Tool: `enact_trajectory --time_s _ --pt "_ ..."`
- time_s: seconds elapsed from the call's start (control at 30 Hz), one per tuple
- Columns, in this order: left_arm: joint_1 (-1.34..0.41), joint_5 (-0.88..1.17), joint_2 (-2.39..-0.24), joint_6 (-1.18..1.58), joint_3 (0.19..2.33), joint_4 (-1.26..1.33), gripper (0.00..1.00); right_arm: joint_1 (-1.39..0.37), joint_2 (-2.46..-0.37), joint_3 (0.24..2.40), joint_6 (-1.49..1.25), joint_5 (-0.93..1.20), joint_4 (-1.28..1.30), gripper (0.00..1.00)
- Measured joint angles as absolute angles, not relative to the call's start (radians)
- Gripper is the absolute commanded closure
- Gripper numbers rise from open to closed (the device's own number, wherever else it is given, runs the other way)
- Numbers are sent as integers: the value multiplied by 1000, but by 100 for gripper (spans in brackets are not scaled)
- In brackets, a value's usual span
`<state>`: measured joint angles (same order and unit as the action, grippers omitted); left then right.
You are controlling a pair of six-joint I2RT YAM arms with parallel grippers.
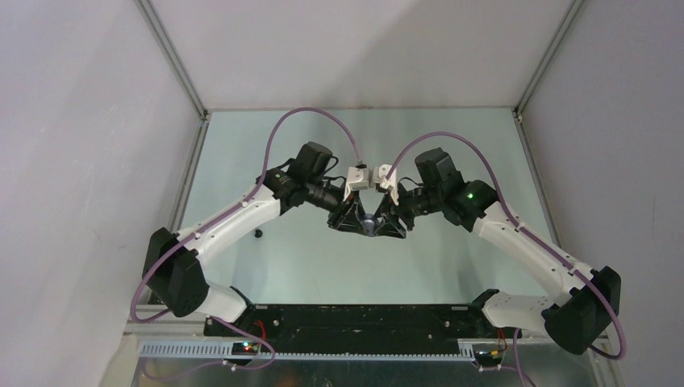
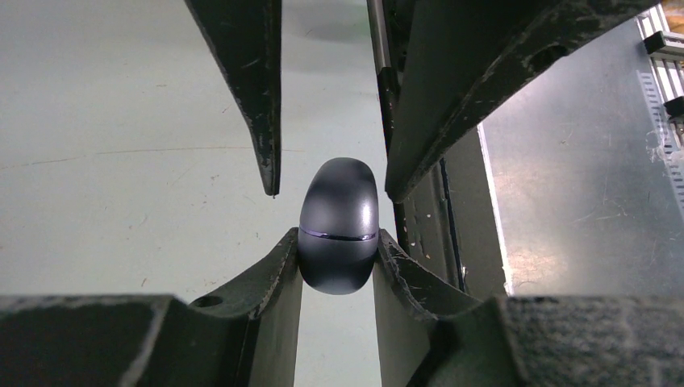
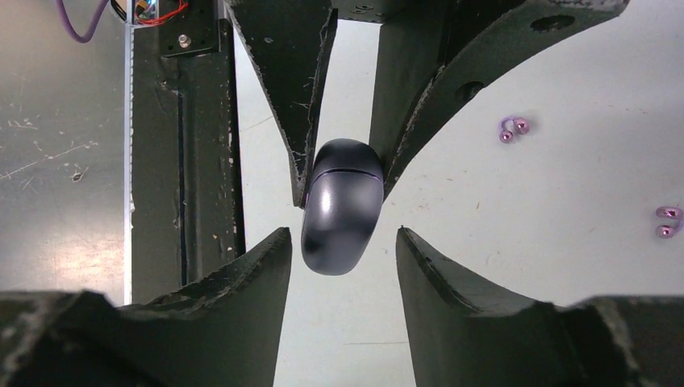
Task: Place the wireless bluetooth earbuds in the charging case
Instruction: Pick up the charging case at the center of the board, then open the charging case.
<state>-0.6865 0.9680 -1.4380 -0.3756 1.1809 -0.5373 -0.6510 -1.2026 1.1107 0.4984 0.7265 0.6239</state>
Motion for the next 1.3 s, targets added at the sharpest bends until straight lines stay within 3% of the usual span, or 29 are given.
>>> enact_trajectory --time_s 0.23,0.33,0.43,1.03,1.3 --pt "-686 971 -1438 -378 1181 -542 88 -656 -1203 1111 498 722 623 41" --pt "-686 972 -1438 -383 1181 -543 88 -657 -1203 1111 498 720 623 32" --pt "-686 973 -1438 -385 1181 -546 88 -659 -1203 1111 498 716 622 30" --pt "-694 990 -1444 -337 1181 -495 93 -610 -1179 1062 453 804 549 35" --pt "-691 979 -1444 -296 1181 -443 93 -571 -1162 1053 425 857 532 42"
